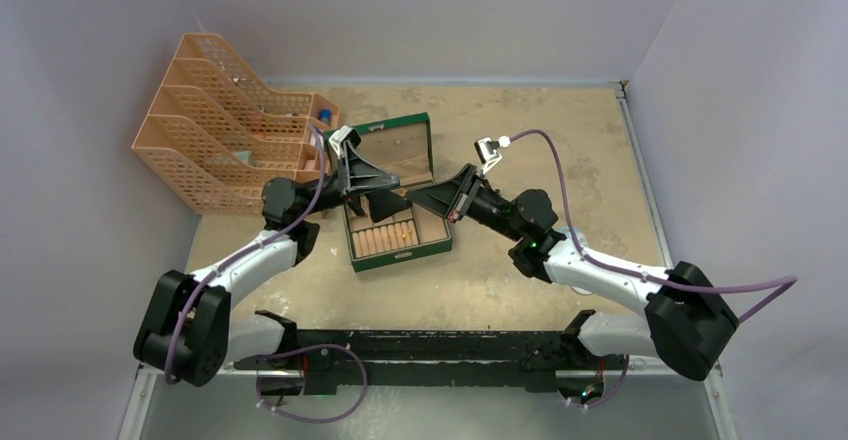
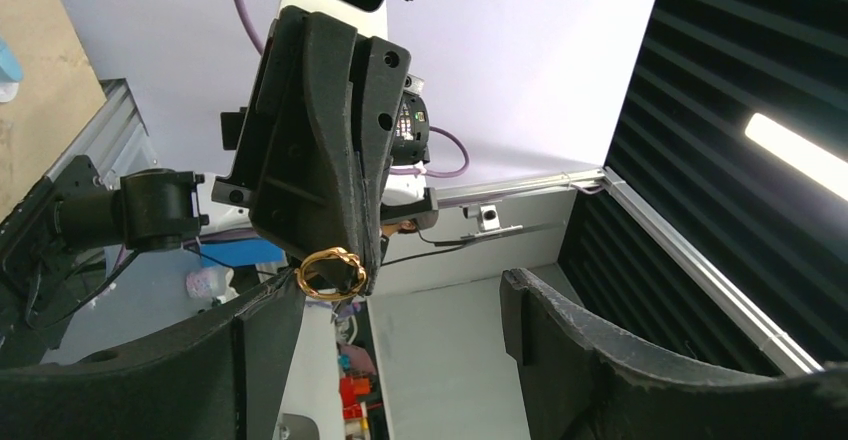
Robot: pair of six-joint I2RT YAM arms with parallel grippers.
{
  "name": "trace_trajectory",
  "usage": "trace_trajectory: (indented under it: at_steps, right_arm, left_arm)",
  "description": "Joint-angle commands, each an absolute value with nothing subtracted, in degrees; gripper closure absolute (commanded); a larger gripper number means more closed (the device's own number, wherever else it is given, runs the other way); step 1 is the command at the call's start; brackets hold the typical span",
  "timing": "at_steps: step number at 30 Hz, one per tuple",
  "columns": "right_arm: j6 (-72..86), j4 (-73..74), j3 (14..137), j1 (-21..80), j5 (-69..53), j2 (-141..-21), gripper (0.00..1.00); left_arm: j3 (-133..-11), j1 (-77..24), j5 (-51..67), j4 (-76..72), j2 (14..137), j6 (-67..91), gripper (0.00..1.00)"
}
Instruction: Organize the mixed jewelry
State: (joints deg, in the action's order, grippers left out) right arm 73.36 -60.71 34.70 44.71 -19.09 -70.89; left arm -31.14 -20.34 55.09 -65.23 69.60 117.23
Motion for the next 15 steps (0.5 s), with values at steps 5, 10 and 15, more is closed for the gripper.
trace_trajectory:
  at_steps: [5,10,15]
  right_arm:
    - [73.2,-63.2,35.5,45.1,-19.6,-68.5,1.0]
    - [72.7,-61.8,35.0,45.1,-18.3,-67.4,1.0]
    - [72.9,-62.0,34.3,45.1,-18.2,-67.4,1.0]
  left_arm:
    - [-32.4,-20.5,55.4,-75.4,72.3,121.1,0.31]
    - [-32.3,-20.5,55.1,-74.9,72.0,120.6,0.36]
    - [-32.3,-20.5,55.0,-74.9,71.9,120.5,0.46]
